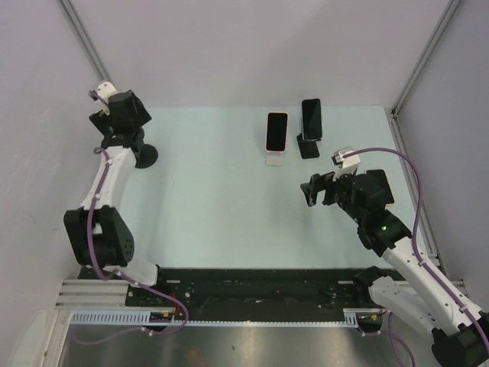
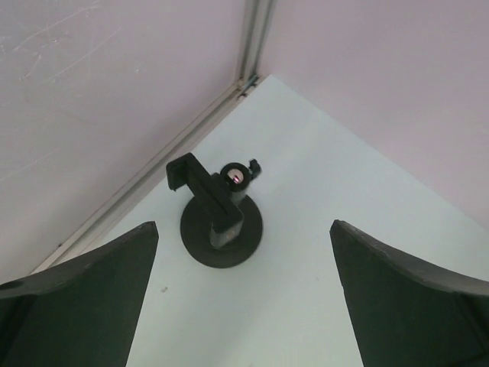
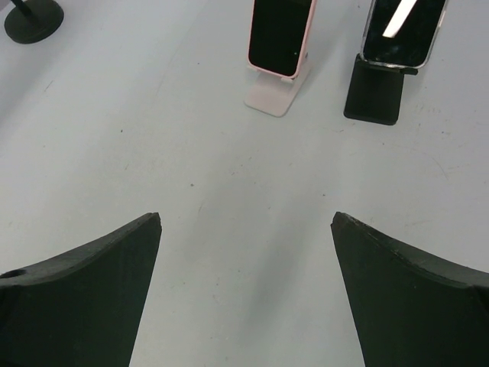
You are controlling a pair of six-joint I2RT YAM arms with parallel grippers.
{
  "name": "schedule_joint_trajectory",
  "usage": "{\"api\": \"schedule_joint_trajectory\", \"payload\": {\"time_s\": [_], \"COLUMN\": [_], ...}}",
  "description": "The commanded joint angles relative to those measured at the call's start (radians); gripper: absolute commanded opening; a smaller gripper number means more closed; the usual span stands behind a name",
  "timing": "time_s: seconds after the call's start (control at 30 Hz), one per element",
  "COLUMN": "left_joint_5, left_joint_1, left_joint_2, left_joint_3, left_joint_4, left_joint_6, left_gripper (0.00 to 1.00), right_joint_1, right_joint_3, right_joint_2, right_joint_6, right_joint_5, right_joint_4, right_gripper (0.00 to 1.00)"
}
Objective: Remove the phone from the phone stand
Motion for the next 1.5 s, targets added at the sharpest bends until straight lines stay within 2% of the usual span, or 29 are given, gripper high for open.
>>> {"api": "schedule_joint_trajectory", "payload": {"time_s": [0.0,0.1,0.23,0.33,0.43,0.7,0.8,0.93,1.17,1.47], "left_joint_5": [0.197,0.297,0.507,0.651,0.738,0.735,0.719,0.703,0.695,0.695], "left_joint_1": [0.001,0.002,0.002,0.002,-0.01,-0.226,-0.27,-0.283,-0.3,-0.312], "left_joint_2": [-0.189,-0.315,-0.474,-0.586,-0.662,-0.717,-0.731,-0.734,-0.728,-0.715], "left_joint_3": [-0.083,-0.16,-0.276,-0.348,-0.424,-0.628,-0.642,-0.637,-0.64,-0.642], "left_joint_4": [0.033,0.033,0.033,0.035,0.035,0.036,0.033,0.033,0.033,0.032], "left_joint_6": [-0.05,-0.067,-0.068,-0.036,0.002,0.186,0.212,0.209,0.214,0.22], "left_gripper": [1.0,1.0,1.0,1.0,1.0,1.0,1.0,1.0,1.0,1.0], "right_joint_1": [-0.023,-0.052,-0.147,-0.189,-0.195,-0.21,-0.231,-0.238,-0.265,-0.273], "right_joint_3": [-0.004,-0.004,0.005,0.039,0.103,0.275,0.348,0.473,0.644,0.784], "right_joint_2": [-0.012,-0.003,0.034,0.106,0.209,0.538,0.632,0.824,1.032,1.185], "right_joint_6": [0.073,0.136,0.202,0.231,0.213,0.124,0.1,0.054,0.021,0.009], "right_joint_5": [0.055,0.052,0.009,-0.014,0.042,0.134,0.128,0.131,0.134,0.135], "right_joint_4": [0.039,0.062,0.092,0.097,0.088,0.157,0.235,0.26,0.316,0.343], "right_gripper": [1.0,1.0,1.0,1.0,1.0,1.0,1.0,1.0,1.0,1.0]}}
